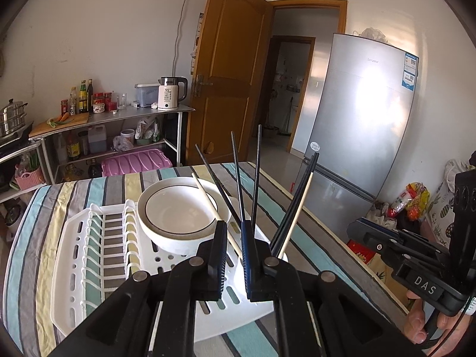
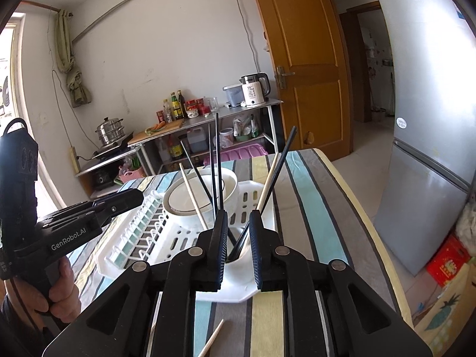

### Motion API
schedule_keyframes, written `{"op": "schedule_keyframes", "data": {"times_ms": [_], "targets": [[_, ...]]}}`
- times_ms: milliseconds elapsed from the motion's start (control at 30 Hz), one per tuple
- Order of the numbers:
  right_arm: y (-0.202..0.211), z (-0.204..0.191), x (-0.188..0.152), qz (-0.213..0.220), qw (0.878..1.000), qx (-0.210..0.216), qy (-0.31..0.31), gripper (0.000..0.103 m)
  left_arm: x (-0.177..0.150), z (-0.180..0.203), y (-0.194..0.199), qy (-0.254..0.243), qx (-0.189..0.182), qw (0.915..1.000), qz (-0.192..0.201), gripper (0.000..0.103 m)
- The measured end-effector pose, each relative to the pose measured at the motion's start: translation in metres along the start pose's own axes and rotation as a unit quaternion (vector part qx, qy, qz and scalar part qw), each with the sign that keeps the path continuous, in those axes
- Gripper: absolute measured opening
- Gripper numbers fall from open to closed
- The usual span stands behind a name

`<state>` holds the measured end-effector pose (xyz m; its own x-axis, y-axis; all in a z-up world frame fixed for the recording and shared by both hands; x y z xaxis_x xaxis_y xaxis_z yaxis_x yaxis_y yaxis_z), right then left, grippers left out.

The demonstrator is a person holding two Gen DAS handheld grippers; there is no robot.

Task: Organize utensils
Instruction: 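Pull both tools back from the cup toward the table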

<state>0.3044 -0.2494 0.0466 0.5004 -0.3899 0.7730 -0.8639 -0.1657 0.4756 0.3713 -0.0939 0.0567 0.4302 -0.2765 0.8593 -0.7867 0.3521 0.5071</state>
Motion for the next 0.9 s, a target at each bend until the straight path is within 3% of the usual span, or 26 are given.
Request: {"op": "schedule_keyframes", "data": {"times_ms": [467, 900], "targets": [[0.067, -0.015, -0.072, -0.007, 1.000, 0.013, 0.001, 0.015, -0.086, 0.033, 0.096, -0.008, 0.014, 0.9998, -0.015, 0.009], [0.088, -0.016, -0.112, -0.027, 0.999, 0.022, -0.005, 0.016, -0.133, 0.045, 0.133, 0.004, 0.005, 0.9994, -0.033, 0.011]]}}
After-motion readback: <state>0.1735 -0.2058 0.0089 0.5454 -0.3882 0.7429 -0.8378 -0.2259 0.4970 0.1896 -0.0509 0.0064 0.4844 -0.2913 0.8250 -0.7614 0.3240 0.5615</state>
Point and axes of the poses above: each gripper's, at about its wrist camera, not at the fingertips, and y roughly against the way its jaws point, z to its right, x to its top, the point moved 9 cm from there along -y, roughly the way its jaws point, and after that the axes turned 15 degrees about -y, right-handed, at the moved point
